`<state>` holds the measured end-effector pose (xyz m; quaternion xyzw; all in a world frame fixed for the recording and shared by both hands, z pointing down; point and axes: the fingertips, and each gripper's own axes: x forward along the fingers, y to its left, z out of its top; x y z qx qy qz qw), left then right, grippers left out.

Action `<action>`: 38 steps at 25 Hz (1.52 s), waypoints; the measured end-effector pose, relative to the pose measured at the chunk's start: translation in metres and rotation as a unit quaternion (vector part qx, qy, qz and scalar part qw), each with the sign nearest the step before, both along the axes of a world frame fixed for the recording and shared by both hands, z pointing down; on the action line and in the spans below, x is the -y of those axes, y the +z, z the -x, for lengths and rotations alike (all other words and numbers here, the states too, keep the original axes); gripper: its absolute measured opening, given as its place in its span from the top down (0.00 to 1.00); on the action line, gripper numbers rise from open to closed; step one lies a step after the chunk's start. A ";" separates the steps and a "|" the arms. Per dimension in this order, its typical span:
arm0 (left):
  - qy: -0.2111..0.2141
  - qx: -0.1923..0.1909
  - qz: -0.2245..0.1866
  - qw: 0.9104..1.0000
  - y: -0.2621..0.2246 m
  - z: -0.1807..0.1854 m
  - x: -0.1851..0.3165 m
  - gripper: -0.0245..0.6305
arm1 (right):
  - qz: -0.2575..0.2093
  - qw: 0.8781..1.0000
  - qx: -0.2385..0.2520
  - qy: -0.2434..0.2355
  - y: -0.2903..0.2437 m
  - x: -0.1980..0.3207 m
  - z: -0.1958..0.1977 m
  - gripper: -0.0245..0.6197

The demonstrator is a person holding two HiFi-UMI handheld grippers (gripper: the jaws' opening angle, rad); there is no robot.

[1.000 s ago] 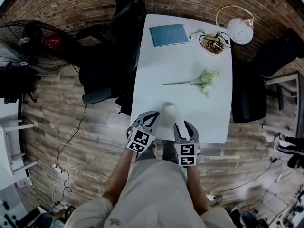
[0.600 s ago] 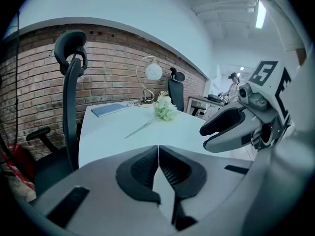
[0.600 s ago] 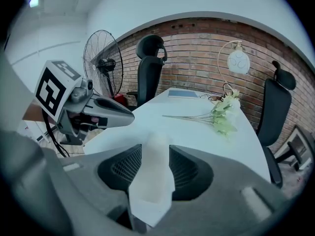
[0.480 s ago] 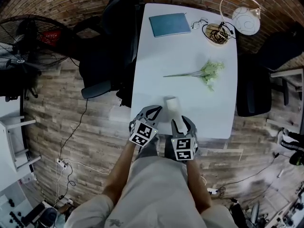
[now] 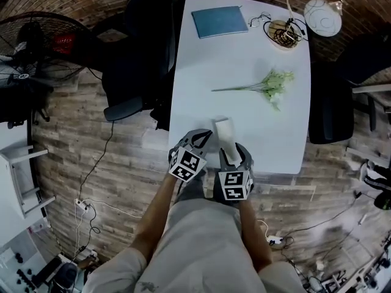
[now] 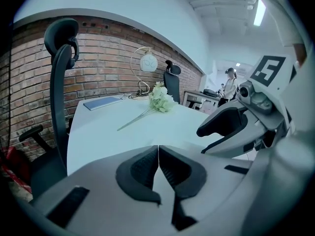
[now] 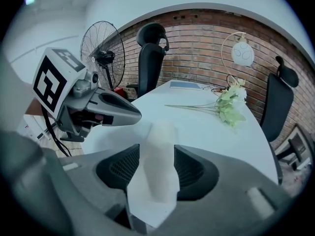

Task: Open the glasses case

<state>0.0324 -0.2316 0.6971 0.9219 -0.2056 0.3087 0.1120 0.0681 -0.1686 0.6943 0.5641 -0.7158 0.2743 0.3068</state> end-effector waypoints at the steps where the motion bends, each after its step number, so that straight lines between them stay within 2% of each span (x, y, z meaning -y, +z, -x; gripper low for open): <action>1: 0.001 0.002 0.001 1.000 0.002 0.000 0.000 0.95 | 0.001 1.000 0.000 0.000 0.001 0.000 0.000 0.64; 19: 0.009 0.021 0.010 1.000 0.022 -0.003 0.001 0.95 | 0.038 0.999 0.004 -0.006 0.030 0.001 0.008 0.42; 28: 0.017 0.040 0.013 0.999 0.031 -0.007 0.000 0.95 | 0.058 0.997 -0.020 -0.039 0.045 -0.003 0.009 0.42; 32: 0.019 0.051 0.015 0.998 0.036 -0.007 -0.002 0.95 | 0.058 0.998 -0.014 -0.038 0.044 -0.004 0.008 0.45; 38: 0.031 0.066 0.017 0.997 0.045 -0.014 -0.005 0.95 | 0.056 0.996 0.008 -0.063 0.042 -0.007 0.001 0.45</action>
